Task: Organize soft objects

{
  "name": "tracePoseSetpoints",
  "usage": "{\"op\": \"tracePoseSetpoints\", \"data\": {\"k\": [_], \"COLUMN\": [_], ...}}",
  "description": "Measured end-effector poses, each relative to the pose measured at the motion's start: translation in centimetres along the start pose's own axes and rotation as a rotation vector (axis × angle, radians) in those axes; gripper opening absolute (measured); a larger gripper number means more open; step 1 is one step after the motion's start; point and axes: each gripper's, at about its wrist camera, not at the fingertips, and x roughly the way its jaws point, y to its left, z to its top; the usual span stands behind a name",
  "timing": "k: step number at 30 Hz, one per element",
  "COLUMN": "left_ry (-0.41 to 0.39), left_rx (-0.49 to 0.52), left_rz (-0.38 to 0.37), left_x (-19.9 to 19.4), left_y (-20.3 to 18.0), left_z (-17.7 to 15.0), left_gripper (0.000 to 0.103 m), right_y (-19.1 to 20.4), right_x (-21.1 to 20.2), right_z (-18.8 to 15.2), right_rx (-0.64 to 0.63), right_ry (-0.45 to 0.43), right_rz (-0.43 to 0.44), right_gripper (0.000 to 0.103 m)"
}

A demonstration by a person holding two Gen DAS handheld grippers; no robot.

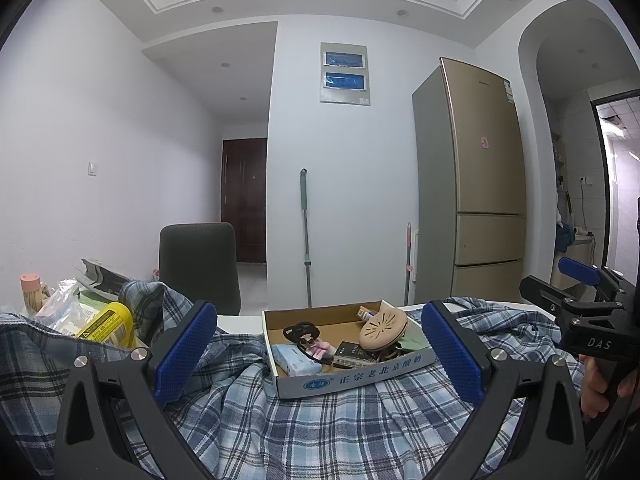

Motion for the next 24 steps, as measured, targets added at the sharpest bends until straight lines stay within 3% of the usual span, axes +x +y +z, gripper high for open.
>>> {"op": "tracePoseSetpoints", "data": {"k": [24], "left_ry": [-0.006], "left_rx": [-0.004], "left_rz": [0.005], "left_x": [0.03], "left_y": [0.21], "left_z": [0.07], "left_gripper": [0.103], "right_y": [-0.04], "right_x": [0.14], "right_z": [-0.05], "right_rx": [-0.003], "right_ry": [0.008], "right_rz": [0.002], "right_gripper": [0.103]}}
